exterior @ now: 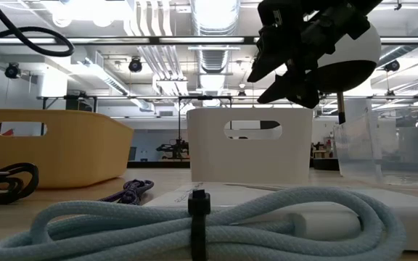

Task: Pick and place items into bin
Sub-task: Put the light blue charger adapter into the white bin

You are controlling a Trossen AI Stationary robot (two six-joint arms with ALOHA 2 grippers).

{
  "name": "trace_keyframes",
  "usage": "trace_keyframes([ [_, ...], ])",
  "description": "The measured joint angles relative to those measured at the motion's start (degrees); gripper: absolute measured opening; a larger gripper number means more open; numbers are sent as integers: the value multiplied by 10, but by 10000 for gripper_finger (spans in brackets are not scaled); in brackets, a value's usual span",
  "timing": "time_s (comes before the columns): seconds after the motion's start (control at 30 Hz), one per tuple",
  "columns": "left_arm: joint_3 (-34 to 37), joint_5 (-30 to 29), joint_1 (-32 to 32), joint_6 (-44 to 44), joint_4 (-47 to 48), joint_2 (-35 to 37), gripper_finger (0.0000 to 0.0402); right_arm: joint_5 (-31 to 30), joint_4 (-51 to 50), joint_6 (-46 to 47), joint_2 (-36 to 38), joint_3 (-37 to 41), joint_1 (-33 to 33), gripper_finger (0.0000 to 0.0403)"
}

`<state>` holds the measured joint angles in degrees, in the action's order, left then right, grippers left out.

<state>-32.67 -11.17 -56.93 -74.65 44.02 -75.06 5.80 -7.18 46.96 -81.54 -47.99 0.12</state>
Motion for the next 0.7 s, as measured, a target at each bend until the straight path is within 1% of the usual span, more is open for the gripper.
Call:
trace_keyframes([
  [0.13, 0, 9, 0, 0, -1, 13, 183, 0, 0, 0, 0, 0, 0, 190],
  [0.17, 0, 17, 0, 1, -1, 17, 178, 0, 0, 0, 0, 0, 0, 190],
  [0.27, -1, 23, 0, 0, 0, 28, 178, 0, 0, 0, 0, 0, 0, 190],
  [0.43, -22, 12, 3, 0, 6, 54, 178, 1, 1, 0, 0, 0, 1, 190],
  [0.5, -34, -9, 7, 0, 9, 75, 178, 1, 1, 0, 0, 0, 1, 189],
  [0.57, -52, -30, 14, 0, 32, 101, 181, 2, 1, 0, 0, 0, 1, 189],
  [0.7, -95, -76, 36, 1, 70, 171, 187, 7, 5, 0, 0, 0, 1, 189],
])
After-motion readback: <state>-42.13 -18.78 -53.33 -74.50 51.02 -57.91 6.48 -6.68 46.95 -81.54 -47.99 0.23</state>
